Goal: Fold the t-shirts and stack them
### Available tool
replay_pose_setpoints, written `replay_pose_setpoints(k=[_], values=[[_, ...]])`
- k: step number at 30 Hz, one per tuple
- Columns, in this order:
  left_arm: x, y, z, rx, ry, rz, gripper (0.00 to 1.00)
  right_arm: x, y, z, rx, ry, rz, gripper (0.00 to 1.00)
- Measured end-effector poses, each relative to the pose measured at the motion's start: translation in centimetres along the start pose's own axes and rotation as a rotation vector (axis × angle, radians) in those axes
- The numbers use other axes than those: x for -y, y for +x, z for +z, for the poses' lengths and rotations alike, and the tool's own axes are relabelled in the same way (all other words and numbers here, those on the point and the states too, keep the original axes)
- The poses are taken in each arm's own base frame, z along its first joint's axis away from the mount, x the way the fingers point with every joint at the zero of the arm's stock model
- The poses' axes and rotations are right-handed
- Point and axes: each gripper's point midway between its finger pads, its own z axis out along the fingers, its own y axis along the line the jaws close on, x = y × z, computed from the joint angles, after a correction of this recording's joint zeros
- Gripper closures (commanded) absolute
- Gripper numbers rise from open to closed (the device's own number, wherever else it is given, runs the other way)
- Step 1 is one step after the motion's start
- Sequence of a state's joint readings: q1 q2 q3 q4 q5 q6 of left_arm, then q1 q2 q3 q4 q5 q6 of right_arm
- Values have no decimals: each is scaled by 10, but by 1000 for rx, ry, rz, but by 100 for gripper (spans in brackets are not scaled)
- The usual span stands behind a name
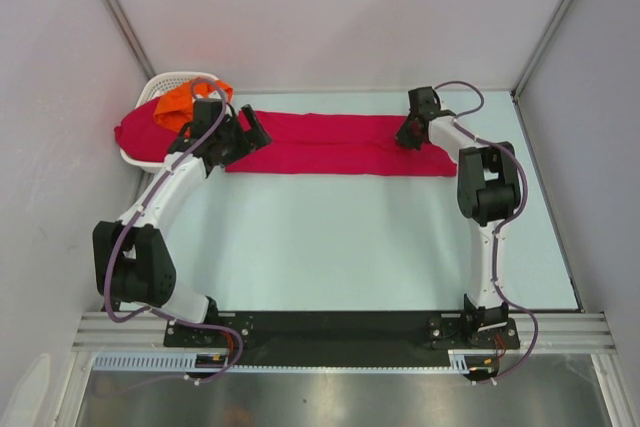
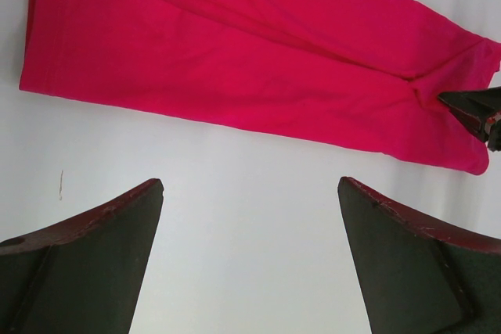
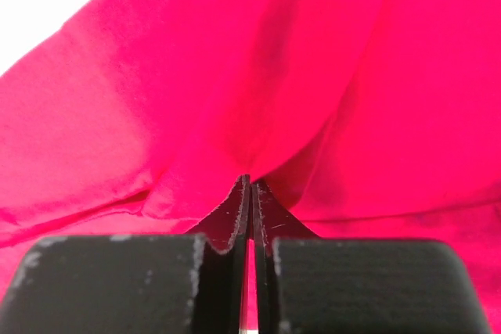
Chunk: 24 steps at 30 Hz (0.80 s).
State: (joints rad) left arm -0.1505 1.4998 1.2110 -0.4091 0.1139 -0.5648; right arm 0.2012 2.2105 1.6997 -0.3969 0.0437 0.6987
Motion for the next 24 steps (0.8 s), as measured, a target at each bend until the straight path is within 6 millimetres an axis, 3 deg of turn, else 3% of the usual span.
replay_pose_setpoints(k=[5,9,14,18,21,22,23,24], values=[[-2,-1,0,0,-2,-4,0,-12,-12,3,18,-26,-16,100],[-2,-1,0,0,-2,-4,0,-34,-32,5,48,-73,-41,100],[-3,1,0,-2,-3,-5,0,-60,-58,11,95,-125,-88,94],[-5,3,1,-9,-5,-6,0,-73,-63,24,93,-159,-132,88],[-6,5,2,-14,-6,-7,0,-79,-58,34,76,-189,-168,42],[-6,6,2,-14,-6,-7,0,-80,-56,35,68,-198,-185,14],[-5,6,1,-16,-2,-7,1,-82,-55,36,64,-207,-191,3],[-4,6,1,-17,0,-7,0,-86,-56,36,63,-221,-218,0]])
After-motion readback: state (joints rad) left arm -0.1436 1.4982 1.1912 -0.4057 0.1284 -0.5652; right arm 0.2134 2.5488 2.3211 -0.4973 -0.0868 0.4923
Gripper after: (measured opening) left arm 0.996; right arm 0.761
